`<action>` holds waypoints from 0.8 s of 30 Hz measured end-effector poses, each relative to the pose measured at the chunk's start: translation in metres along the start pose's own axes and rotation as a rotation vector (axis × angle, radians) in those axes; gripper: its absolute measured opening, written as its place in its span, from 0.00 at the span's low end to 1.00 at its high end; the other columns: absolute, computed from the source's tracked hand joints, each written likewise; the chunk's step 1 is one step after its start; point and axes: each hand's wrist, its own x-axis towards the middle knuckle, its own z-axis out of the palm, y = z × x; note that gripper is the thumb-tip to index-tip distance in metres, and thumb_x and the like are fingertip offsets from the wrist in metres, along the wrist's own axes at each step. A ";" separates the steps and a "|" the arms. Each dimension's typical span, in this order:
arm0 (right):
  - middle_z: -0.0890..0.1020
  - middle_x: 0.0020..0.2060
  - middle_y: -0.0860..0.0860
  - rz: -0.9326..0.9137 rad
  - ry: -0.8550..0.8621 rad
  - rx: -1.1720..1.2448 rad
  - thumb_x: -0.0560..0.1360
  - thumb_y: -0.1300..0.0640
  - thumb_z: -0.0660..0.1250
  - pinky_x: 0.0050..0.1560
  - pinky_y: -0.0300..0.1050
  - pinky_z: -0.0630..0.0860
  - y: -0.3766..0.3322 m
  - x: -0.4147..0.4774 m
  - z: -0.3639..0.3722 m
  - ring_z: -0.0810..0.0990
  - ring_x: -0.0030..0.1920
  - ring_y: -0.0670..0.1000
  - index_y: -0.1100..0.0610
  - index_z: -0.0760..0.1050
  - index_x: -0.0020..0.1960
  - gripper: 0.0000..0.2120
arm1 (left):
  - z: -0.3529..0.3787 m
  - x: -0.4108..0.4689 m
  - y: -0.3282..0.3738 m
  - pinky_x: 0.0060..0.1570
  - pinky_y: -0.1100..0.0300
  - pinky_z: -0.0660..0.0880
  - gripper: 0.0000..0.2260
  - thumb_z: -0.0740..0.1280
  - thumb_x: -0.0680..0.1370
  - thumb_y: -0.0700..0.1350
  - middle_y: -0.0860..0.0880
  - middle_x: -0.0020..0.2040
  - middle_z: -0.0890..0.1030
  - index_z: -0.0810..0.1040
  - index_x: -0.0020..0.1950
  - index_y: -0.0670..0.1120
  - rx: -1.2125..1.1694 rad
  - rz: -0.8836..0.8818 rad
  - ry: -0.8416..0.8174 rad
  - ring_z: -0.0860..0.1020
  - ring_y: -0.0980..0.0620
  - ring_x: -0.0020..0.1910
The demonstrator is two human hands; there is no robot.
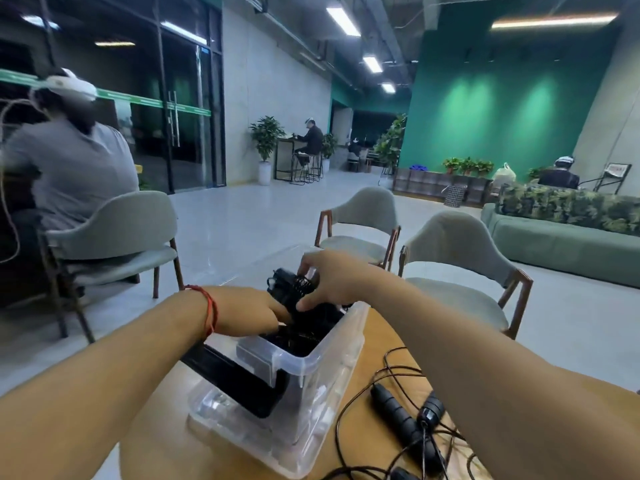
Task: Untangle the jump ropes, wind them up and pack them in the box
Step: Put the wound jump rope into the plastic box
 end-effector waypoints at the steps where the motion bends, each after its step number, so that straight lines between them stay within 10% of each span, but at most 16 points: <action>1: 0.83 0.56 0.48 -0.002 -0.041 0.002 0.68 0.44 0.84 0.40 0.45 0.75 0.000 0.004 0.005 0.81 0.50 0.52 0.46 0.77 0.65 0.29 | 0.001 -0.001 -0.001 0.62 0.56 0.70 0.21 0.60 0.80 0.46 0.56 0.68 0.79 0.78 0.70 0.61 0.031 0.017 -0.045 0.76 0.54 0.61; 14: 0.86 0.59 0.49 0.038 -0.352 0.060 0.75 0.47 0.80 0.53 0.51 0.87 -0.009 0.027 0.032 0.87 0.53 0.55 0.48 0.85 0.66 0.20 | 0.010 0.004 -0.009 0.57 0.45 0.81 0.15 0.61 0.77 0.49 0.47 0.49 0.86 0.87 0.51 0.48 -0.013 -0.037 0.177 0.82 0.45 0.51; 24: 0.88 0.47 0.56 0.195 -0.286 -0.039 0.75 0.50 0.80 0.53 0.52 0.87 -0.005 0.029 0.031 0.89 0.47 0.57 0.57 0.84 0.58 0.16 | 0.007 0.008 -0.002 0.60 0.59 0.66 0.25 0.59 0.84 0.42 0.57 0.72 0.72 0.67 0.81 0.57 0.054 0.076 0.010 0.71 0.52 0.64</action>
